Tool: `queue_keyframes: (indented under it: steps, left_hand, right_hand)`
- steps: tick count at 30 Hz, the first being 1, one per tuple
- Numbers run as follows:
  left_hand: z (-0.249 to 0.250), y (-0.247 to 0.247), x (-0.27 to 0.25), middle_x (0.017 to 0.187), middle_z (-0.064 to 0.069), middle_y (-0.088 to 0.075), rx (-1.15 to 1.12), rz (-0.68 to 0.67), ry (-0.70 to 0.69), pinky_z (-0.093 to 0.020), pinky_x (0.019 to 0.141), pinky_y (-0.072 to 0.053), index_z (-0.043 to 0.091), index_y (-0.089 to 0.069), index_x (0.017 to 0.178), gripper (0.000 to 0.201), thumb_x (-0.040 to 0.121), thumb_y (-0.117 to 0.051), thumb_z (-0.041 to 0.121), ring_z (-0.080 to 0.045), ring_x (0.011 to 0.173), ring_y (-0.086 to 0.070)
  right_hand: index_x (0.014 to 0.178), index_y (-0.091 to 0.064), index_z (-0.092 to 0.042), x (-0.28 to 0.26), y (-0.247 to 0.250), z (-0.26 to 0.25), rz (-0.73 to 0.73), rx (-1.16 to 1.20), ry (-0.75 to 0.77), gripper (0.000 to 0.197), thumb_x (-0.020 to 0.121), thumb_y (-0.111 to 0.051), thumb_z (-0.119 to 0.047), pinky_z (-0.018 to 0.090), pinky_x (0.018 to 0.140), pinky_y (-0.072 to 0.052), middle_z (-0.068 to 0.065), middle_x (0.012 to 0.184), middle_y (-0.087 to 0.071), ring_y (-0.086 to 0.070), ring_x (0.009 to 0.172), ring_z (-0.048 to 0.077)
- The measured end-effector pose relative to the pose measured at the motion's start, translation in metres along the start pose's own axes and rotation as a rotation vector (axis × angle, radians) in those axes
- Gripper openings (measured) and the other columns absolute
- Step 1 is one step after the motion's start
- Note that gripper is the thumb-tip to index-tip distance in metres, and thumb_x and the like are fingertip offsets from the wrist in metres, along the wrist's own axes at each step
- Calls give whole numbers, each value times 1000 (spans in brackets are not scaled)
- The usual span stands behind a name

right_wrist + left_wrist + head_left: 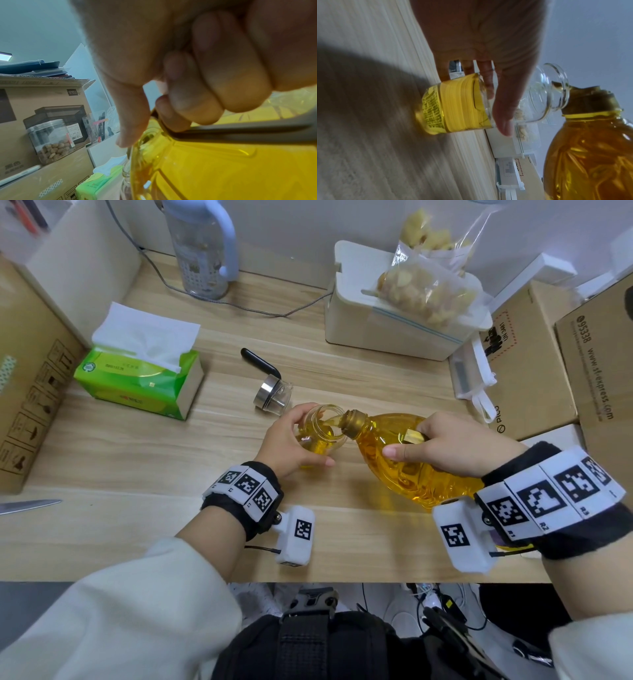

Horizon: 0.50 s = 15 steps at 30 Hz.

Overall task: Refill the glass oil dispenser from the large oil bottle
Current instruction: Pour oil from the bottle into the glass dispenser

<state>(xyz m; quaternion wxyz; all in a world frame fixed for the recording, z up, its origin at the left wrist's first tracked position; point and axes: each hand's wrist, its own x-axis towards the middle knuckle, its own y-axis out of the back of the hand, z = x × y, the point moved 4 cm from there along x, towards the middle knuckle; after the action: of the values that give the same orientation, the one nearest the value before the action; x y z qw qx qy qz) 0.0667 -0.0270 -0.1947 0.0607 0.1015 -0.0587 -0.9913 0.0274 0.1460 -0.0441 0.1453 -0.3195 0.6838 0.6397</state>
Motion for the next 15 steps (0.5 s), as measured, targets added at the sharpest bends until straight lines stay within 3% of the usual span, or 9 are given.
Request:
queue_keyframes:
  steps: [5, 9, 15]
  left_hand:
    - [1, 1, 0, 112, 6, -56, -3, 3, 4, -21, 93, -36, 16, -51, 124, 86, 47, -88, 6, -12, 108, -50]
    - [0, 1, 0, 113, 6, -56, -7, 3, 4, -13, 88, -37, 16, -51, 123, 86, 47, -88, 6, -12, 108, -51]
    - [0, 0, -1, 113, 6, -55, -8, 3, 7, -24, 97, -37, 16, -50, 124, 86, 47, -88, 6, -12, 110, -50]
  right_hand:
    - [55, -40, -12, 0, 0, 0, -6, -8, -2, 54, 75, -59, -58, 30, 54, -26, 3, 51, -38, -37, 50, 18]
    - [54, -40, -13, 0, 0, 0, -6, -7, 0, 54, 74, -60, -58, 30, 54, -26, 3, 51, -39, -37, 50, 18]
    - [53, -39, -13, 0, 0, 0, -7, -15, -5, 54, 75, -59, -58, 29, 53, -26, 2, 50, -38, -37, 50, 17]
